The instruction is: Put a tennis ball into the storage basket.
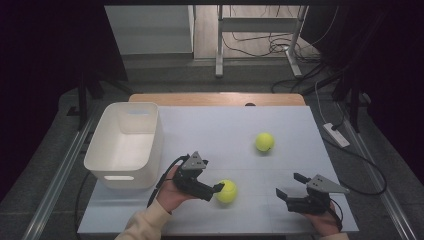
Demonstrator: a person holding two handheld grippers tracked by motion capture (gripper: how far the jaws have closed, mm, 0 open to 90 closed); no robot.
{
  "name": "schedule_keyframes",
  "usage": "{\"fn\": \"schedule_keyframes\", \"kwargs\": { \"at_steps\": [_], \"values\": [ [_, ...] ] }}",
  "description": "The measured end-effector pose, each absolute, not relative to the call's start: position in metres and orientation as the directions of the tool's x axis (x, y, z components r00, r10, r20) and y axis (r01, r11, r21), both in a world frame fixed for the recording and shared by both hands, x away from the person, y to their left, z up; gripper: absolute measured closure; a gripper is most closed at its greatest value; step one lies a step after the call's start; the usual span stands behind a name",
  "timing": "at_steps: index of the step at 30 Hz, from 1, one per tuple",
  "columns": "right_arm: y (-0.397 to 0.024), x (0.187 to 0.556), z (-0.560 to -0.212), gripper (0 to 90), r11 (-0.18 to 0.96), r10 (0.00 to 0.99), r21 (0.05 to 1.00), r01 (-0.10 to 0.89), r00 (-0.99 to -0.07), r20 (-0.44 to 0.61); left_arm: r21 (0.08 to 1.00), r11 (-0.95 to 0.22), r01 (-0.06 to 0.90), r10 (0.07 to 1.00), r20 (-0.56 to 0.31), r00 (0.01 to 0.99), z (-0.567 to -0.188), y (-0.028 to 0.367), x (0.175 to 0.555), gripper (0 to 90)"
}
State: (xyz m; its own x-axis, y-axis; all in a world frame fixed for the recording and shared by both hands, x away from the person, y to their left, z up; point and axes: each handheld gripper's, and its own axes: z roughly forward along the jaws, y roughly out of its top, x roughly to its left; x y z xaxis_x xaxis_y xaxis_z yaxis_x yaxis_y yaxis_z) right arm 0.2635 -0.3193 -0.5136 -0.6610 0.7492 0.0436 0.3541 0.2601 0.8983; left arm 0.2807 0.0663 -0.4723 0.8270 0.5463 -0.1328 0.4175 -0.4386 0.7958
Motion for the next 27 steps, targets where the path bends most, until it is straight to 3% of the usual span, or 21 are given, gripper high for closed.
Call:
{"fn": "schedule_keyframes", "kwargs": {
  "at_steps": [27],
  "values": [
    [-0.319,0.264,-0.514,9.8,0.27,0.749,0.896,0.353,-0.662,0.035,0.768,-0.49,0.413,0.475,-0.162,0.865,-0.479,0.044,0.281,3.9]
  ]
}}
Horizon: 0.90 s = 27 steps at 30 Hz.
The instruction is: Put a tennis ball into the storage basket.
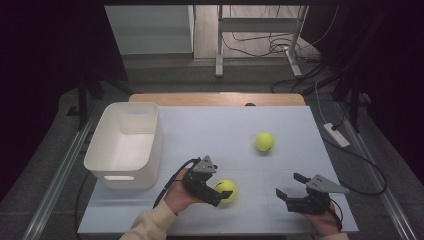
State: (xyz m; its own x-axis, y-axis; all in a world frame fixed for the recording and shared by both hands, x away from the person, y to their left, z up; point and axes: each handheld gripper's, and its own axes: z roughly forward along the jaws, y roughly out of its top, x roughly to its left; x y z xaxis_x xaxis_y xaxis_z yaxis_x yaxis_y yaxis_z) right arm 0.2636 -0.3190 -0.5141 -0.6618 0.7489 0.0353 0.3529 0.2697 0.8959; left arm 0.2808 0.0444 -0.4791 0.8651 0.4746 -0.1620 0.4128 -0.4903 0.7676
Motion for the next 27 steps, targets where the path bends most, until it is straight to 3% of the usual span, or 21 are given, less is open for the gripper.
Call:
{"fn": "schedule_keyframes", "kwargs": {
  "at_steps": [27],
  "values": [
    [-0.32,0.264,-0.515,9.8,0.27,0.748,0.895,0.354,-0.663,0.036,0.679,-0.582,0.447,0.455,-0.184,0.871,-0.507,0.021,0.289,3.3]
  ]
}}
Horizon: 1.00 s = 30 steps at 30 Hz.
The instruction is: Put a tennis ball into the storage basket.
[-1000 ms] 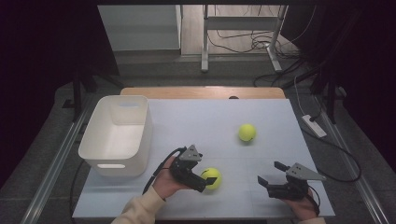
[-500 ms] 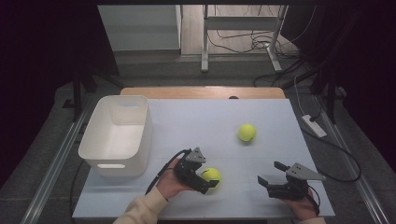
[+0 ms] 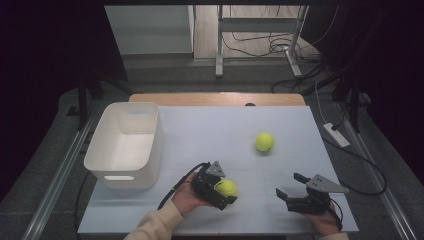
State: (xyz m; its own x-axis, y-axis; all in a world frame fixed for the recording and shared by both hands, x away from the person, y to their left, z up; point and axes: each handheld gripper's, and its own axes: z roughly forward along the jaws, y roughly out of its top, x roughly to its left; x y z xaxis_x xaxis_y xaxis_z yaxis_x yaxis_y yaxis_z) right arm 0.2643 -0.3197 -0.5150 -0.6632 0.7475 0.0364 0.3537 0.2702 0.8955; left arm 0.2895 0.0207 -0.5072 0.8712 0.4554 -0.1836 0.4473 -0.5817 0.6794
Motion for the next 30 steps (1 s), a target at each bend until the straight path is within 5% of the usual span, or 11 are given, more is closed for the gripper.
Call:
{"fn": "schedule_keyframes", "kwargs": {
  "at_steps": [8,14,30],
  "values": [
    [-0.319,0.264,-0.515,9.8,0.272,0.748,0.894,0.355,-0.663,0.035,0.659,-0.598,0.457,0.453,-0.192,0.871,-0.515,0.018,0.291,8.4],
    [-0.319,0.264,-0.515,9.8,0.271,0.748,0.895,0.353,-0.663,0.035,0.664,-0.601,0.446,0.433,-0.198,0.879,-0.518,0.021,0.293,25.4],
    [-0.32,0.264,-0.514,9.8,0.266,0.752,0.898,0.35,-0.658,0.033,0.717,-0.556,0.421,0.434,-0.182,0.882,-0.506,0.033,0.29,26.3]
  ]
}}
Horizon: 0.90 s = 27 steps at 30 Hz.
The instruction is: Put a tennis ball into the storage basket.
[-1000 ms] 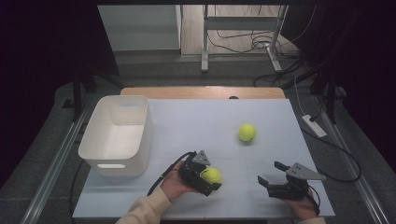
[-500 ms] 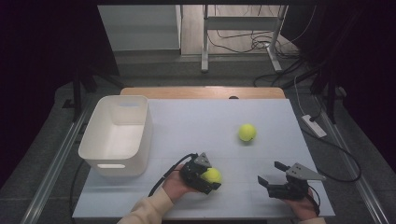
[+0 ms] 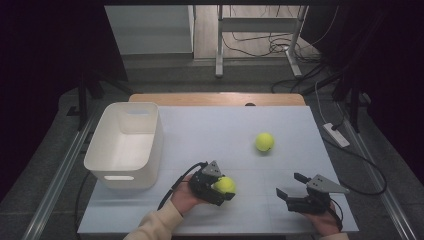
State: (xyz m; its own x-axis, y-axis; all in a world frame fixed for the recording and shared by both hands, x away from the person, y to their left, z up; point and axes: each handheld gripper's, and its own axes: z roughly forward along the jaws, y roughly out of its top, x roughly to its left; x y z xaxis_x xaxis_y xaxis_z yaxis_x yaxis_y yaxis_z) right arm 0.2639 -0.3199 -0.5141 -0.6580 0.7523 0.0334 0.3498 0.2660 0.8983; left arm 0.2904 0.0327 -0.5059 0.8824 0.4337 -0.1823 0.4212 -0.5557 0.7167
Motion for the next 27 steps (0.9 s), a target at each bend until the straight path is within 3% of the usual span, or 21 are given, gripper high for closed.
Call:
{"fn": "schedule_keyframes", "kwargs": {
  "at_steps": [27],
  "values": [
    [-0.321,0.263,-0.513,9.8,0.26,0.756,0.904,0.339,-0.653,0.027,0.791,-0.461,0.402,0.471,-0.166,0.867,-0.481,0.06,0.289,26.3]
  ]
}}
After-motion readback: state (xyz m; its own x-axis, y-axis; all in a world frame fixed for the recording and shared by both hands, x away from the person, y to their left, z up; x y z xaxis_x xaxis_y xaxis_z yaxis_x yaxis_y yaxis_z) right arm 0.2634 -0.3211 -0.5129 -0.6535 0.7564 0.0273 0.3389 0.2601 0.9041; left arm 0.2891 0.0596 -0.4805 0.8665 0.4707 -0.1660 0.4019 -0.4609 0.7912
